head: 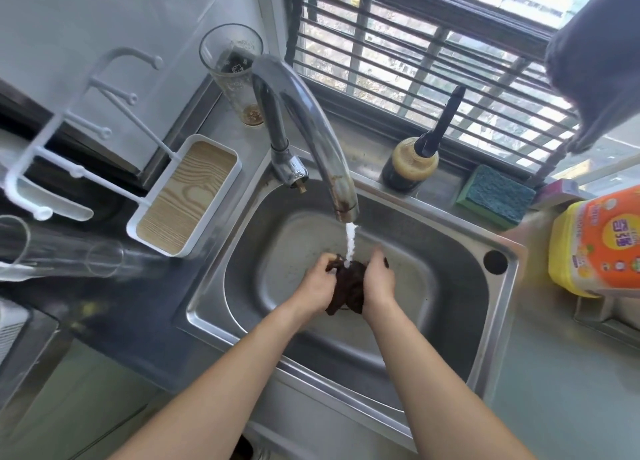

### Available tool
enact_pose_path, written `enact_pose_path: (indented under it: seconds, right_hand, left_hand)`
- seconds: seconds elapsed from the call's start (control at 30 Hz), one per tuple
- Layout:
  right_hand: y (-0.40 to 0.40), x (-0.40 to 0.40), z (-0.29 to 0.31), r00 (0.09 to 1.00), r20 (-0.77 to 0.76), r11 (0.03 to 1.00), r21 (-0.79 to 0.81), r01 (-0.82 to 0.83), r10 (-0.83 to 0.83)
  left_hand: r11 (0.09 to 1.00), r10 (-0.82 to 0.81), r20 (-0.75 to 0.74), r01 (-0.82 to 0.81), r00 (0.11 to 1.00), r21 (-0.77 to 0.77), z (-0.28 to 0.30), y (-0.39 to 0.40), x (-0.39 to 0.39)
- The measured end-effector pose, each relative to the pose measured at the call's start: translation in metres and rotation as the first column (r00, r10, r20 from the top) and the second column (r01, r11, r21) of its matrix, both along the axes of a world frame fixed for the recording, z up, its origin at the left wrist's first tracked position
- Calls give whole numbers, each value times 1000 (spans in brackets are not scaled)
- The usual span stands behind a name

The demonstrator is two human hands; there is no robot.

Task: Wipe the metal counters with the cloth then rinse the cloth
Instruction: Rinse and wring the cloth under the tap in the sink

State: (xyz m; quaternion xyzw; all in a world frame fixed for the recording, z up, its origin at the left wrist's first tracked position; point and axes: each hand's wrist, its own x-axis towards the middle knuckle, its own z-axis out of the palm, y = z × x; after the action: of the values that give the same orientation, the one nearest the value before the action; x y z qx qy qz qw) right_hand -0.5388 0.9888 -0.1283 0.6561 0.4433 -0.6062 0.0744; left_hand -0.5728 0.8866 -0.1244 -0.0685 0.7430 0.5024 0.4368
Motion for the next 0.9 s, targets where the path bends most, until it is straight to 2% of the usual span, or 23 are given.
enact_pose_path:
  seconds: [0.07,0.1,0.13,0.2,0.27,0.37,0.43,0.5,0.57,0.73,0.9]
  right_hand:
    - [6,-2,5,983,-70,982,-100,161,-168]
    - [7,-4,4,979,-98,981,-99,168,-177]
    - [8,-5,3,983,-119,989,-63,132,-139]
    - [9,-3,-4,998,-63,993,119,5,2]
    - [7,0,4,998,-3,950,306,-60,64]
    - [-3,4,16,989,-35,865,490,-107,142]
    - [-17,3,18,953,-42,840,486,-243,300]
    - [-30,2,17,901,-52,827,422,-372,431]
    - [-36,0,13,876,-61,812,411,-414,478]
    - [-40,0,4,925,-4,790,522,-321,379]
    - [-33,-6,10,947,60,801,518,-301,317]
  left_hand:
    - [998,49,162,-56,986,41,2,-8,0]
    - [995,66,223,-81,973,60,3,-11,0]
    - [995,56,203,-71,978,69,1,-15,-1]
    - [999,42,41,-41,998,-30,-6,-18,-2]
    - [977,136,-97,-150,986,-154,-9,-18,-7]
    - [973,124,-124,-145,984,-177,-8,-11,-9]
    - [984,146,-23,-148,989,-103,-6,1,-7]
    - [969,248,100,-249,963,-12,-7,10,-4]
    - [937,337,164,-347,927,32,-2,14,-3]
    - [954,299,47,-300,953,21,-8,13,3]
    - [910,405,119,-412,906,43,-6,18,1]
